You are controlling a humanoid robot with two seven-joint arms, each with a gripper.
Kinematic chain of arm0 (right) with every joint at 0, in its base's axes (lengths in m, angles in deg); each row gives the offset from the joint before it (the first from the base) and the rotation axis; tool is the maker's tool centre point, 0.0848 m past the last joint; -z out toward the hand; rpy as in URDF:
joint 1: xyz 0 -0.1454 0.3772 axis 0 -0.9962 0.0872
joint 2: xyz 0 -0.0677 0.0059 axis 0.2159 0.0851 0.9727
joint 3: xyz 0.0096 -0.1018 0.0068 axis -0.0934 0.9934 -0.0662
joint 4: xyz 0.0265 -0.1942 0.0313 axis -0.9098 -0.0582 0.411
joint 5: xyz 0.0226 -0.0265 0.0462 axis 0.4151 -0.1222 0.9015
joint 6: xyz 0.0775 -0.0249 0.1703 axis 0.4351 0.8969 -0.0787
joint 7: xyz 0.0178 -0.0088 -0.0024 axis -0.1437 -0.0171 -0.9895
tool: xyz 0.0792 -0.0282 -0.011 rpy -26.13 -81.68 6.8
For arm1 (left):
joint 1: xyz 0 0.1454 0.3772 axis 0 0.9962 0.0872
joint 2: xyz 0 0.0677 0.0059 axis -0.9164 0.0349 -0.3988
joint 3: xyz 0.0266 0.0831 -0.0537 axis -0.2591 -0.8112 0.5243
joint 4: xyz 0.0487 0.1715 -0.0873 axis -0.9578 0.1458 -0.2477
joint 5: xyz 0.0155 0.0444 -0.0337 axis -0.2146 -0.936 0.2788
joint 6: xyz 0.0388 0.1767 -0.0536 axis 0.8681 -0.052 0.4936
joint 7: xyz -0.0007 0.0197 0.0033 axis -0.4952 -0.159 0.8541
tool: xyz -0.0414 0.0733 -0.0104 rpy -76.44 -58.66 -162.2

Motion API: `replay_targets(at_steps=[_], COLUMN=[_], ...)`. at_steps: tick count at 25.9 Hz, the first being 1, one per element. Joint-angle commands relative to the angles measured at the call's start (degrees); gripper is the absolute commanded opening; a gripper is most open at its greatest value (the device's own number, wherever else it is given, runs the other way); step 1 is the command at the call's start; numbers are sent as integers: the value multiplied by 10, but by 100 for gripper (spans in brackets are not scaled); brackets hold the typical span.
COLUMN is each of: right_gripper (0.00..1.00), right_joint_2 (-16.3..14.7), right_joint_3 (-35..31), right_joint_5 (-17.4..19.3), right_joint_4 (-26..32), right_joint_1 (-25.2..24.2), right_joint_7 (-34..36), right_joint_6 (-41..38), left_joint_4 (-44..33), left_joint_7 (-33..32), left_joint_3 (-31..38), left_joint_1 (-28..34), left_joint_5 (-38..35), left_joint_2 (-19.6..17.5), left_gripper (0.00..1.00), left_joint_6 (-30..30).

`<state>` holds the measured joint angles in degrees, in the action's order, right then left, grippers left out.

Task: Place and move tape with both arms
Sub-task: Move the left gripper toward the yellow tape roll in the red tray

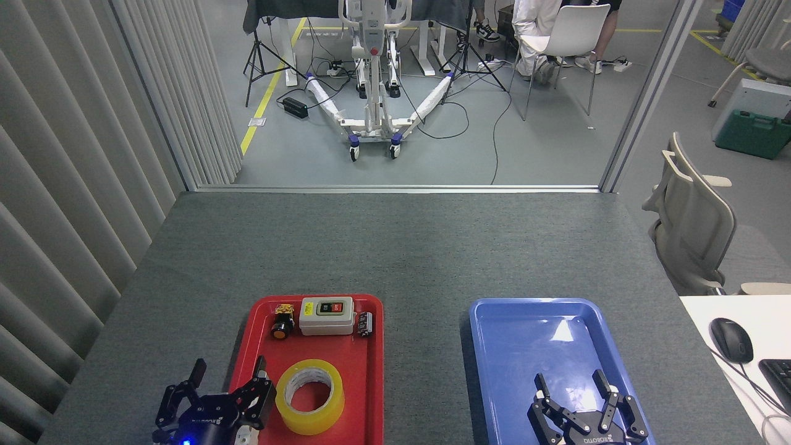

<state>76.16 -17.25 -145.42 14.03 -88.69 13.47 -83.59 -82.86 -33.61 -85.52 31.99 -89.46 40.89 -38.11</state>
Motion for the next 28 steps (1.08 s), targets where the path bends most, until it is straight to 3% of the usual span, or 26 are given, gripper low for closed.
replay_targets(at_steps=[1,11,16,19,22,26,28], right_gripper=[100,100,100,100,100,100,100], right_joint_2=[-2,-2,-1,-2,-1,-1,0], right_joint_3=[0,8,8,8,7,7,7], right_joint_5=[0,4,3,4,3,3,3], right_joint_4=[-4,-9,-9,-9,-9,-9,-9], right_joint_1=[1,1,1,1,1,1,1], right_joint_7=[0,1,2,2,6,7,7], right_joint_6=[3,19,15,14,14,14,14], left_joint_4=[-1,-2,0,9,14,10,13], left_joint_7=[-1,2,2,-21,-126,-379,-474], left_joint_3=[0,-2,-8,-12,-35,-49,-51], left_joint_1=[-3,-5,-16,-51,-89,-162,-196], left_joint_5=[0,0,2,20,64,99,104], left_joint_2=[3,3,-9,-26,-47,-50,-50], left_gripper=[100,100,100,100,100,100,100], left_joint_6=[5,11,92,99,100,100,105])
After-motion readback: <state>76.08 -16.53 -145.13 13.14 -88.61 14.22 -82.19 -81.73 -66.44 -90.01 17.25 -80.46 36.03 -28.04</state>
